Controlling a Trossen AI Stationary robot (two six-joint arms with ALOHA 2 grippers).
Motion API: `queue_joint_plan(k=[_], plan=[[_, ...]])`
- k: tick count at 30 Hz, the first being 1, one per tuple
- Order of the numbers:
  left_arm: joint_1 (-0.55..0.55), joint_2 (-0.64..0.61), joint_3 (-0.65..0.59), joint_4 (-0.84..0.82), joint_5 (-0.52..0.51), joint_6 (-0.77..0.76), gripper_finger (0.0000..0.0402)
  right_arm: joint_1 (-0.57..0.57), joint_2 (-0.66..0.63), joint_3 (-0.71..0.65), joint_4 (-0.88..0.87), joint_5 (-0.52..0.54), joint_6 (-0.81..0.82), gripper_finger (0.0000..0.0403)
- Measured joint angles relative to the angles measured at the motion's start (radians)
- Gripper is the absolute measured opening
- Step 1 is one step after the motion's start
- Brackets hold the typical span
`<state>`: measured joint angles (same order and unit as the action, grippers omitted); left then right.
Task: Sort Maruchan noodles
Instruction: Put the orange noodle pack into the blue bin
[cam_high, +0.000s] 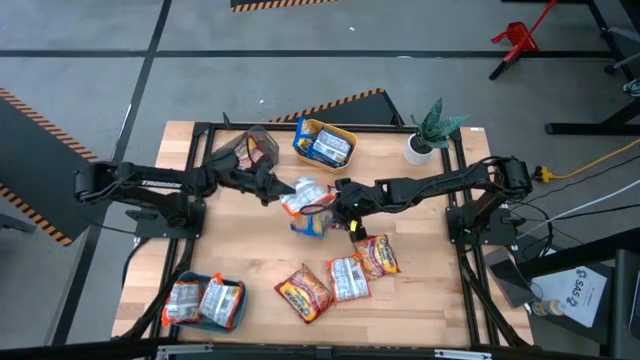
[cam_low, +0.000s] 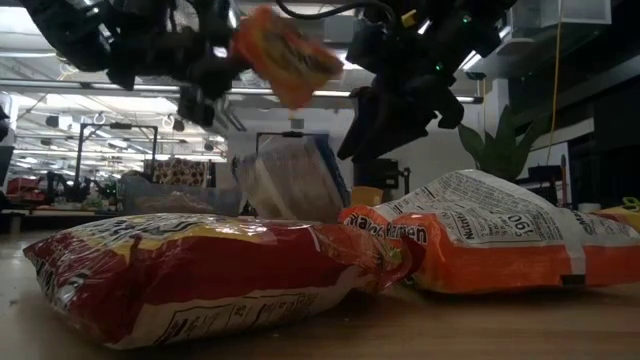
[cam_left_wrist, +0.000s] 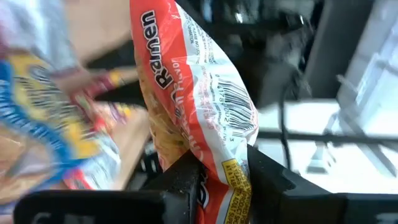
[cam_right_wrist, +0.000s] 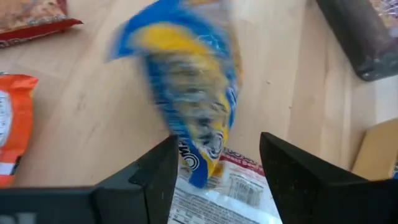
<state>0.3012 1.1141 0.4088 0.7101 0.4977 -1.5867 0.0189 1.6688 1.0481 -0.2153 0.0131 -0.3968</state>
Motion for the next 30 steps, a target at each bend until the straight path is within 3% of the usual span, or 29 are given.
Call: queue_joint_plan(k=[4, 10, 14, 20, 30], plan=[[0.000, -0.068, 0.001, -0.066, 0.092, -0.028, 0.0085, 0.000, 0.000, 0.000, -0.004, -0.007, -0.005, 0.0211], [-0.012, -0.157, 0.002, -0.344, 0.147, 0.015, 0.0085, 0.000, 0.000, 0.000, -0.005, -0.025, -0.007, 0.0211], [-0.064, -0.200, 0.002, -0.422, 0.217, 0.018, 0.0085, 0.000, 0.000, 0.000, -0.014, -0.025, -0.022, 0.0211], [-0.239, -0.248, 0.002, -0.425, 0.224, -0.049, 0.0085, -0.001, 0.000, 0.000, -0.013, -0.025, -0.028, 0.0211], [-0.643, -0.265, 0.002, -0.432, 0.170, -0.157, 0.0085, -0.015, 0.000, 0.000, -0.013, -0.032, -0.022, 0.0211]])
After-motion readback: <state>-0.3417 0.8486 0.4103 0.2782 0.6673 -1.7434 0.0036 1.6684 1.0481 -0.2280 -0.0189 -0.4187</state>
